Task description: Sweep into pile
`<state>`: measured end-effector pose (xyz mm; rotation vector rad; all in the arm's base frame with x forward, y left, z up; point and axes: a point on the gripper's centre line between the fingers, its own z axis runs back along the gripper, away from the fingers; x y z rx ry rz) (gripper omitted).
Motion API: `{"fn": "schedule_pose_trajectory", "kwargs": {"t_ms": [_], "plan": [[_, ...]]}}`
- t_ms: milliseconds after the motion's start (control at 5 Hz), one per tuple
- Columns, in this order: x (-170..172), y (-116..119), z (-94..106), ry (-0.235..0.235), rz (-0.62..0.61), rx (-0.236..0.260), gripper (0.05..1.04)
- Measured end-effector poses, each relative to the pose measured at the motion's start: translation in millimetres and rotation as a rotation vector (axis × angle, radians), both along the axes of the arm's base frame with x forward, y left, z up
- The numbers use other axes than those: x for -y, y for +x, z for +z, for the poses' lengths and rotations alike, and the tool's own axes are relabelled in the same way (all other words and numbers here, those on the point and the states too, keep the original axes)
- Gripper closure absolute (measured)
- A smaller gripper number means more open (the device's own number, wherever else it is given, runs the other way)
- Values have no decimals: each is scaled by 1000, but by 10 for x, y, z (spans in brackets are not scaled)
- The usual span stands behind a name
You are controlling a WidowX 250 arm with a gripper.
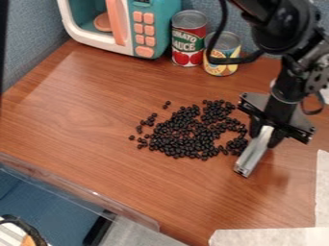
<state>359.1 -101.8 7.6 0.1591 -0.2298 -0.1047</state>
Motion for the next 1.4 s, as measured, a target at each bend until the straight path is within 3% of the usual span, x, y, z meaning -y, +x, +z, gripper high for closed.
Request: {"fn": "schedule_pose_trajectory", "kwargs": {"t_ms": [400, 1400], "plan": [[-333, -38, -1, 40, 49, -6, 747], [-965, -278, 54, 83, 195, -30, 747]]}}
